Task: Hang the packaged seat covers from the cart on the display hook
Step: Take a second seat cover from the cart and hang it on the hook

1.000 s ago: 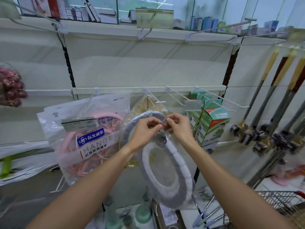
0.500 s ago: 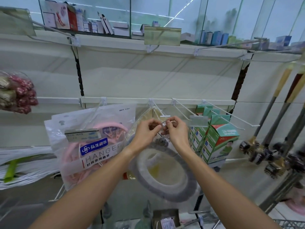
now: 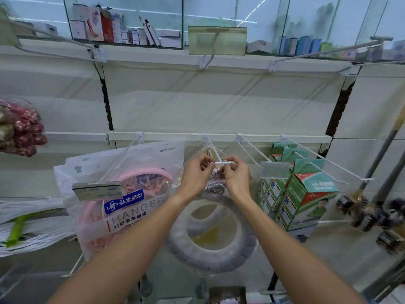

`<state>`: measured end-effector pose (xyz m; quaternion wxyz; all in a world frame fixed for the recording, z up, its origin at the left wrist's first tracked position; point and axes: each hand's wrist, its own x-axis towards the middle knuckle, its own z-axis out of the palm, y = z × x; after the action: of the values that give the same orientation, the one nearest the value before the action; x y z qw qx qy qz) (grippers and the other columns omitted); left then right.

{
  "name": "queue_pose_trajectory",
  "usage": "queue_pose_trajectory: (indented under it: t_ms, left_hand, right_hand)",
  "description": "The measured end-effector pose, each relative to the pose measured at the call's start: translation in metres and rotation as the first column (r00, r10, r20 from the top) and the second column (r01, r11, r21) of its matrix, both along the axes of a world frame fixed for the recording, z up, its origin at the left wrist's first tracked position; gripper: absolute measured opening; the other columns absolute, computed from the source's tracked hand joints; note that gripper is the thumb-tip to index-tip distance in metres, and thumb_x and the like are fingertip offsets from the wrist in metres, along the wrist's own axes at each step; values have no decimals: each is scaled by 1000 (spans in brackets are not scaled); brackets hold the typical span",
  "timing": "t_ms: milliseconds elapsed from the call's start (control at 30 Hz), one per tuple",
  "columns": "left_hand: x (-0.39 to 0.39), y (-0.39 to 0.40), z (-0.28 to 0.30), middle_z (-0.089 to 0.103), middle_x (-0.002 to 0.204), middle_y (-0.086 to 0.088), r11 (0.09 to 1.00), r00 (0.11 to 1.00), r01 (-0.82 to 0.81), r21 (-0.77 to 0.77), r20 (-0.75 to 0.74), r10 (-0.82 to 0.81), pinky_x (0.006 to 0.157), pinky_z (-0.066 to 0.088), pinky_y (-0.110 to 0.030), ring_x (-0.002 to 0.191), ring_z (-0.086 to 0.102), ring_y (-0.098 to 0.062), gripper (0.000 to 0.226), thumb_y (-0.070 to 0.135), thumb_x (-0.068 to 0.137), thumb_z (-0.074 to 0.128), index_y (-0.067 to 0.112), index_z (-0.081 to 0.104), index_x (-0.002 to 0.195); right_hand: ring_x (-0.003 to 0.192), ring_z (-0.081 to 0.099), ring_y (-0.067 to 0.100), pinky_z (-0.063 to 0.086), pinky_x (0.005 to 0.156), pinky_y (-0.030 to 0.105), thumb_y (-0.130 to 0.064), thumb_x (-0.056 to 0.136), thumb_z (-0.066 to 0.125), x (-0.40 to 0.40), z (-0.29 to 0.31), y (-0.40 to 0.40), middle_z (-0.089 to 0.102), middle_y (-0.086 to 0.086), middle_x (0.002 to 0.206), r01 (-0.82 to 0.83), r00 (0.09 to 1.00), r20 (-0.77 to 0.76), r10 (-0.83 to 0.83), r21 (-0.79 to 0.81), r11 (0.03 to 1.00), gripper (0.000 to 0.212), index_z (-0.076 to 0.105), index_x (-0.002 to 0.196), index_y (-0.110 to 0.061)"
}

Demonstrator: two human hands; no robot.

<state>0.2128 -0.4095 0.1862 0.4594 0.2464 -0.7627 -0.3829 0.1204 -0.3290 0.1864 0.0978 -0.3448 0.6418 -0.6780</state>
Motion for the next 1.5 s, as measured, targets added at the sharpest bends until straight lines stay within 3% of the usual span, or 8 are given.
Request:
queue_pose_trajectory:
  t_ms: [333,467,700,833,1000,1133,1233,1500]
  left_hand:
    - [-28,-32,-3,65,70,7,992,995,-99,82,-19,101,64,50,-25,63,57,-5,12,10,89,64,20,66,83]
    - [-35,-41,0,63,69,10,989,993,-115,88,-11,117,56,43,-7,61,56,1,10,8,90,63,16,67,85]
    - [-41,-56,-1,64,70,8,985,988,-155,75,2,155,55,41,-3,63,57,2,10,7,89,64,16,66,84]
    - [-42,-60,-8,65,69,8,986,989,-149,80,27,147,55,43,-5,62,58,1,11,7,90,63,16,67,83]
    - [-42,-60,-16,69,67,4,990,995,-98,100,38,95,54,46,-10,57,62,-1,7,8,86,65,10,72,84]
    - [-43,-59,-19,71,68,3,992,998,-53,114,41,48,51,45,-9,54,62,3,5,9,84,69,9,73,82]
    - [-44,-63,-19,72,70,3,995,994,-65,72,98,58,53,43,-7,57,60,3,4,12,83,72,11,75,80]
    - [-44,-63,-30,69,67,2,997,979,-79,-14,188,80,57,40,-22,58,54,-5,7,9,79,68,14,73,77]
  right_hand:
    - [47,61,18,47,38,22,-6,96,58,-24,-1,-40,67,11,67,-22,999,30,21,8,1000,12,61,91,4]
    - [53,61,23,53,44,31,-6,93,58,-33,-4,-57,70,25,73,6,1000,6,-6,-13,1000,11,62,86,3]
    - [55,66,28,59,58,52,-14,90,62,-41,-10,-75,69,9,63,-12,1000,-24,12,-8,1000,14,62,76,-11]
    - [55,67,32,56,55,61,-12,85,64,-46,-20,-82,70,15,64,-37,999,-13,37,3,999,10,62,75,-14]
    - [56,63,18,58,55,56,-6,84,64,-40,-24,-77,70,20,71,-45,999,-23,46,43,998,3,66,82,-8]
    - [67,70,28,60,58,54,-19,83,62,-42,-32,-81,71,8,69,-47,997,-64,53,87,995,6,68,81,-17]
    - [76,70,24,61,63,42,-15,85,61,-37,-27,-75,73,3,77,-11,993,-117,26,125,992,10,71,86,-16]
    - [73,64,23,45,58,30,-5,86,59,-37,-32,-71,66,-3,71,59,980,-198,-16,215,975,12,69,84,-13]
